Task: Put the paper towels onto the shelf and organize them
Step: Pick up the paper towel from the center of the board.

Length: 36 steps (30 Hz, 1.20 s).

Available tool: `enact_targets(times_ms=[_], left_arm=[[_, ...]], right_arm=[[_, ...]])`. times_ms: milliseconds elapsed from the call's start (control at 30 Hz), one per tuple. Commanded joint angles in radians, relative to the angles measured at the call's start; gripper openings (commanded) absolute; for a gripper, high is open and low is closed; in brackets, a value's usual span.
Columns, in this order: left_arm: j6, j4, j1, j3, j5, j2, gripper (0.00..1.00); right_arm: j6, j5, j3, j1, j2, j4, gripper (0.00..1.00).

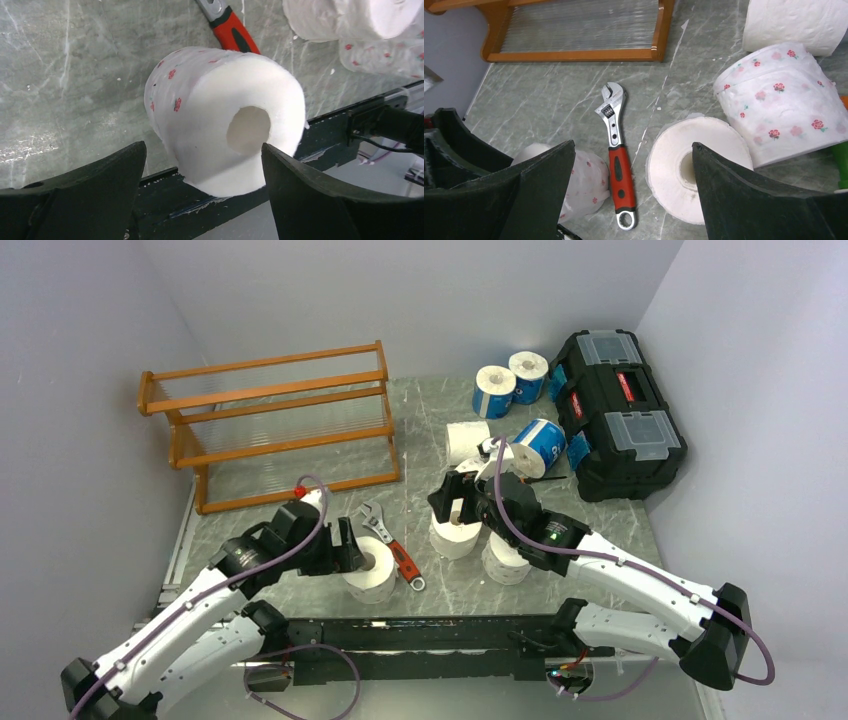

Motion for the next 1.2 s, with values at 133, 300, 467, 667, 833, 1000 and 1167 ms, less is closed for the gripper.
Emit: enact_targets(times_ms=[133,300,467,667,833,1000,1167], left_arm=[[-0.001,0.012,-0.036,0.045,-0.082,0.053,0.9],[-0.004,0.015,-0.039,0.04,-0.082,0.075,0.88],[-0.003,0.034,-0.04,0.035,-0.082,0.089,0.83],[0.004,0.06,-0.044,0.03,-0.082,0.116,0.73],[0.007,0.068,-0.045,0.03,-0.082,0.126,0.66],[0.011,0.075,-0.046,0.029,-0.082,0.136,0.61],[0.013,0.084,-0.047,0.026,-0.082,0.148,0.55]], right_arm=[[0.0,0.035,-0.012,-0.002,-0.039,0.039,0.89],[0.0,0.037,-0.026,-0.003,-0.041,0.044,0.89],[0.003,0.033,-0.04,-0.003,-0.04,0.061,0.89],[0.004,0.03,-0.04,-0.003,-0.028,0.062,0.89],[0.0,0.031,-0.048,-0.002,-0.029,0.071,0.89],[-0.004,0.032,-0.049,-0.003,-0.024,0.075,0.89],[-0.014,0.037,-0.041,-0.003,-0.025,0.071,0.89]])
